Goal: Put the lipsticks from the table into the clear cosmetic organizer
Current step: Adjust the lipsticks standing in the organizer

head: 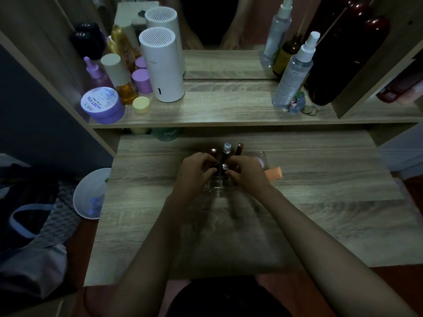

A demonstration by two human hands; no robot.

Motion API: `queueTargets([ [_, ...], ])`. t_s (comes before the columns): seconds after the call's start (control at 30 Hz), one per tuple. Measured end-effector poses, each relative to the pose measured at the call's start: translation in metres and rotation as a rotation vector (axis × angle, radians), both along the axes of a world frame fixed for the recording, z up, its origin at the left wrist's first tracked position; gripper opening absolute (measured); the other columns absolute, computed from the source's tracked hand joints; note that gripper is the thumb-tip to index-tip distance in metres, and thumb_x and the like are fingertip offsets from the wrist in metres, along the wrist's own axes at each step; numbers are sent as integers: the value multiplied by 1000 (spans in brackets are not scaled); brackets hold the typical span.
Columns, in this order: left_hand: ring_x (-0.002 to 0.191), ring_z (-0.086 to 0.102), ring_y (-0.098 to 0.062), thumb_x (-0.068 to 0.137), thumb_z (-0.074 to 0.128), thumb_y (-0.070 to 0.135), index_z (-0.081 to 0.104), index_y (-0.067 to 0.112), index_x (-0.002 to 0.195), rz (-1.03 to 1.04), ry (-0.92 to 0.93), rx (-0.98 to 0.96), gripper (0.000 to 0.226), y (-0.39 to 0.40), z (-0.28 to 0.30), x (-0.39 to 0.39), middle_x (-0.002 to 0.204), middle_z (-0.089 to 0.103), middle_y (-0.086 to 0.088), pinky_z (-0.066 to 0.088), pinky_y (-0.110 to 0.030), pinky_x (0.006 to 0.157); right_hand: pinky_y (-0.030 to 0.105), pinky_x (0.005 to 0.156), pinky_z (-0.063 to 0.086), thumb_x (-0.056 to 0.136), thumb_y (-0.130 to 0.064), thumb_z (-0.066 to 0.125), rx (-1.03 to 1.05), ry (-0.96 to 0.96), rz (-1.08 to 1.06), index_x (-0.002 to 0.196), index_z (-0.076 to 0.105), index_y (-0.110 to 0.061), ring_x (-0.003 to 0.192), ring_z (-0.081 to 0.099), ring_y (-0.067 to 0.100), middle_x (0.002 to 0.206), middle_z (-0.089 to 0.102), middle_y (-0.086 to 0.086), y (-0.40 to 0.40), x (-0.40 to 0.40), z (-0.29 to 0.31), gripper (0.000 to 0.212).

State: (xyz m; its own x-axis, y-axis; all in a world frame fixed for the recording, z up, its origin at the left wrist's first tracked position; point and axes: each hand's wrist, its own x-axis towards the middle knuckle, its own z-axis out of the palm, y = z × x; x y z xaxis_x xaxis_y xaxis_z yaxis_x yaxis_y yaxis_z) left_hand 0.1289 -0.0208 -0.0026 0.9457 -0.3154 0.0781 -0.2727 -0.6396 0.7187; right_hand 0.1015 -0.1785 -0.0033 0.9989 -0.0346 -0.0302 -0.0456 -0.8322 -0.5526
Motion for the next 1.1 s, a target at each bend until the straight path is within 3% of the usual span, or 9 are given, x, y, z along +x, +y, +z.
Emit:
queueTargets([
  [0.3, 91, 67, -23, 76, 73, 6, 69, 3, 102, -7, -8, -31, 27, 2, -1, -1, 101, 71, -15, 51, -24, 82, 21, 73, 34, 77, -11, 72, 49, -46, -3, 100, 67, -7, 84, 65, 20, 96, 72, 14, 0, -5, 1, 24],
  [0.43, 89, 65, -18, 80, 69, 6, 68, 1, 102, 60, -12, -122, 22, 14, 3, -5, 100, 71, -17, 50, -18, 78, 28, 75, 49, 76, -14, 73, 79, -60, 20, 97, 67, -8, 80, 65, 20, 93, 73, 12, -8, -10, 11, 23],
  [0.5, 87, 64, -19, 84, 64, 5, 66, -2, 104, 145, -21, -180, 21, 26, 4, -8, 100, 70, -19, 47, -12, 74, 14, 63, 43, 77, -17, 73, 99, -116, 3, 86, 68, -10, 70, 60, 13, 82, 71, 7, -17, -13, 18, 12],
  [0.57, 89, 64, -20, 89, 58, 6, 64, -3, 109, 256, -9, -206, 22, 39, 3, -11, 103, 69, -21, 48, -15, 74, 5, 56, 36, 82, -19, 68, 155, -217, -73, 79, 65, -17, 64, 56, 9, 74, 65, 1, -31, -17, 24, 5],
  [0.67, 108, 59, -32, 97, 45, 18, 58, -1, 118, 454, 254, -381, 31, 56, -3, -12, 117, 63, -24, 46, -33, 86, 3, 63, 40, 92, -20, 55, 356, -351, -279, 90, 61, -23, 70, 55, 2, 81, 63, -3, -56, -25, 27, 7],
  [0.73, 125, 50, -33, 101, 33, 29, 50, 3, 129, 551, 575, -751, 42, 62, -5, -16, 133, 54, -21, 40, -41, 102, 11, 74, 44, 98, -25, 42, 574, -332, -451, 104, 56, -24, 81, 56, -2, 92, 63, -7, -68, -29, 21, 15],
  [0.8, 138, 37, -26, 100, 23, 42, 39, 6, 139, 591, 800, -1056, 56, 66, -10, -21, 148, 41, -15, 27, -40, 118, 22, 84, 44, 101, -32, 28, 909, -220, -618, 121, 49, -20, 92, 57, 4, 113, 61, 4, -77, -33, 13, 31],
  [0.93, 142, 31, -24, 92, 19, 61, 31, 4, 144, 542, 1006, -1267, 78, 77, -25, -28, 154, 33, -14, 19, -40, 122, 38, 111, 30, 95, -55, 11, 1418, 55, -738, 141, 30, -8, 128, 44, 25, 146, 39, 18, -84, -47, -6, 69],
  [1.1, 141, 32, -28, 85, 22, 71, 27, 0, 144, 479, 1071, -1407, 93, 83, -31, -34, 154, 31, -19, 23, -42, 118, 40, 120, 17, 86, -71, 14, 1619, 221, -732, 144, 24, -7, 142, 25, 29, 154, 25, 17, -76, -62, -14, 87],
])
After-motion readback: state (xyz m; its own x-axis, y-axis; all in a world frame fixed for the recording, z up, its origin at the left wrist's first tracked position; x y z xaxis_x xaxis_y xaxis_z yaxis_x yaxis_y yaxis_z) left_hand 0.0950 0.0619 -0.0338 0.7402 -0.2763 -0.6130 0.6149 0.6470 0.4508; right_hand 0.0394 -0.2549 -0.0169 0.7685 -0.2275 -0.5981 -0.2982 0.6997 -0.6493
